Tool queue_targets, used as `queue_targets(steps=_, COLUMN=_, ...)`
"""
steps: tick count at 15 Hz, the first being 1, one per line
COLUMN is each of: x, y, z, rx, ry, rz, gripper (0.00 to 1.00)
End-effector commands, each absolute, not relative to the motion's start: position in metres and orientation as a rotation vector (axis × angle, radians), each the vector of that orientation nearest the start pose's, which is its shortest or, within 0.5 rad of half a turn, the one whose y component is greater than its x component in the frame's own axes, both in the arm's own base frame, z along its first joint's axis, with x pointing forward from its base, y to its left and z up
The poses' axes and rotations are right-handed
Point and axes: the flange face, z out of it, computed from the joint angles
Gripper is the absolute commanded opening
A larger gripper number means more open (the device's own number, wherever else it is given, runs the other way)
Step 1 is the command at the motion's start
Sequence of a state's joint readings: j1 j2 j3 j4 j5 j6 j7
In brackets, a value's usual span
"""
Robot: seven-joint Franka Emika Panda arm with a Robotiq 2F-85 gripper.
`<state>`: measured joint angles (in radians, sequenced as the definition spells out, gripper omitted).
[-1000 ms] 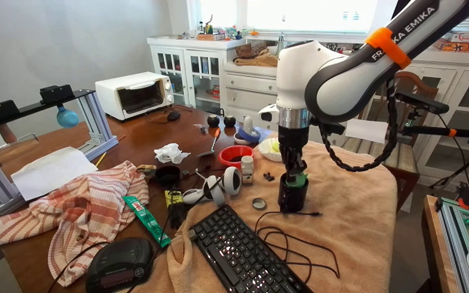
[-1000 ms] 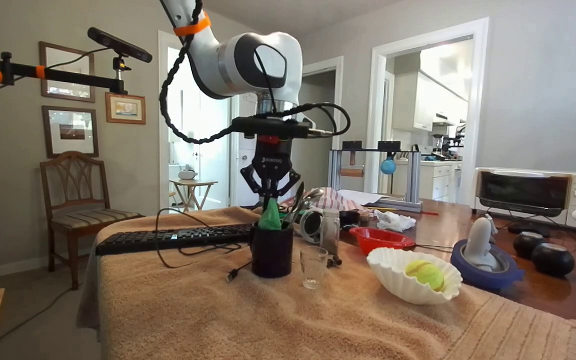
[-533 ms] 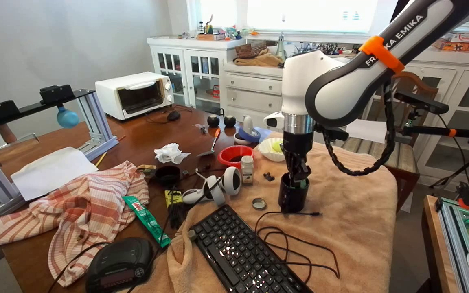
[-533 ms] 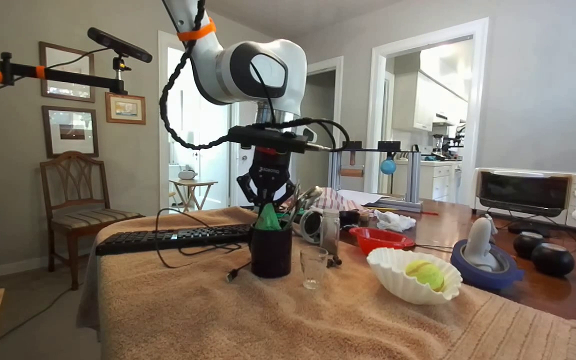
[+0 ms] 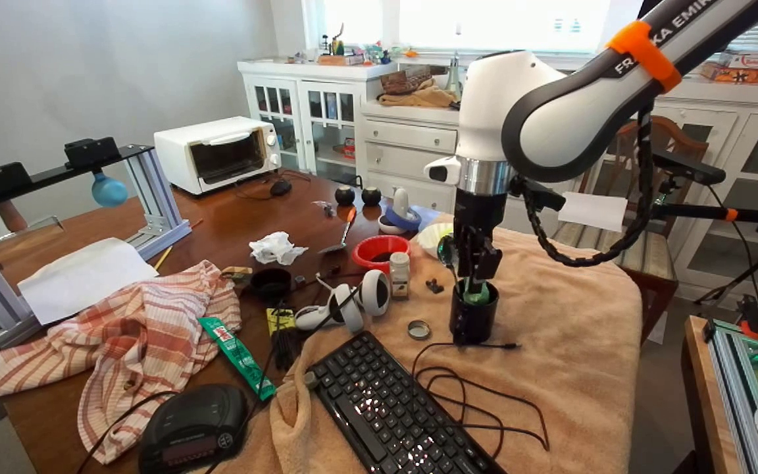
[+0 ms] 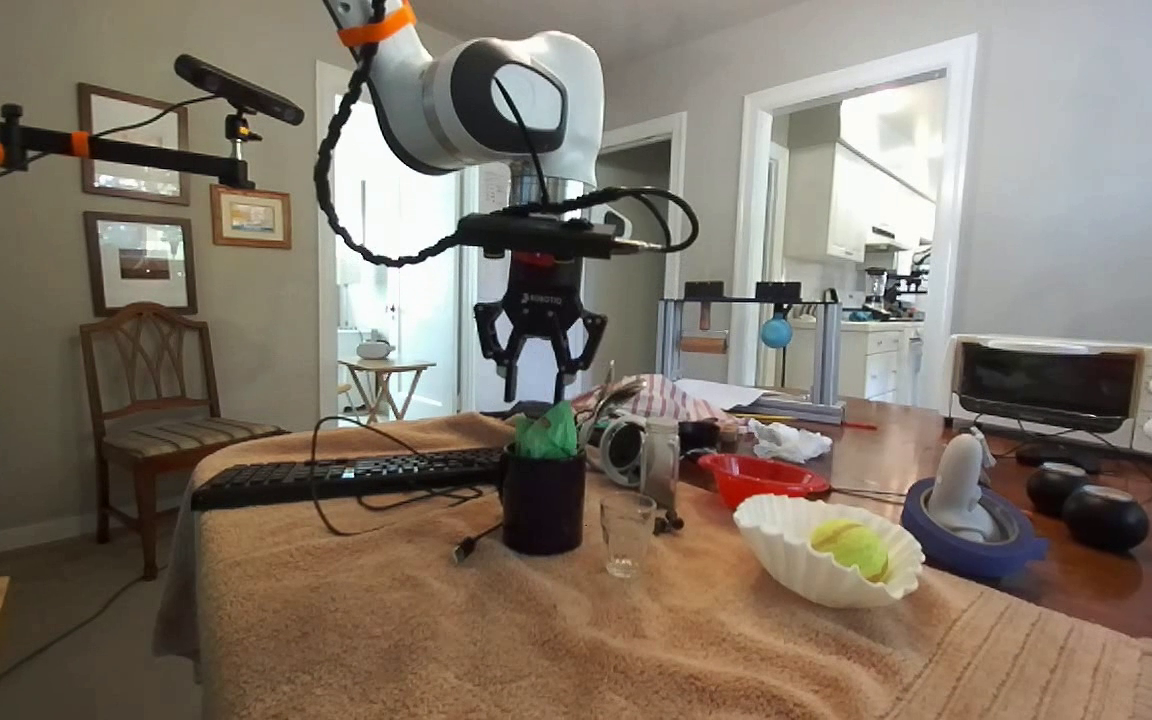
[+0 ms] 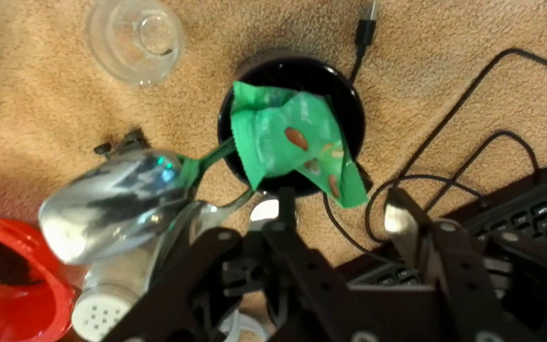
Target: Put the objects on the white plate into the black cup
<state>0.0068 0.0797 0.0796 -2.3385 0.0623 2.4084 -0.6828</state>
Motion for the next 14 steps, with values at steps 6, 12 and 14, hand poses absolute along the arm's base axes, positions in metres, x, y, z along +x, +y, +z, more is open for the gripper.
queue_targets(steps=6, x=0.483, y=0.056, z=0.347, rx=-2.832, ry=-1.193, rz=-0.037, gripper=0.85)
queue_targets(steps=12, x=0.47, y=0.033, z=0.341, rx=-2.846, ry=-1.295, rz=0.153, gripper=0.73)
queue_targets(steps=14, x=0.471, y=0.025, z=0.335, rx=-2.849, ry=-1.3, rz=0.182, gripper=0.81)
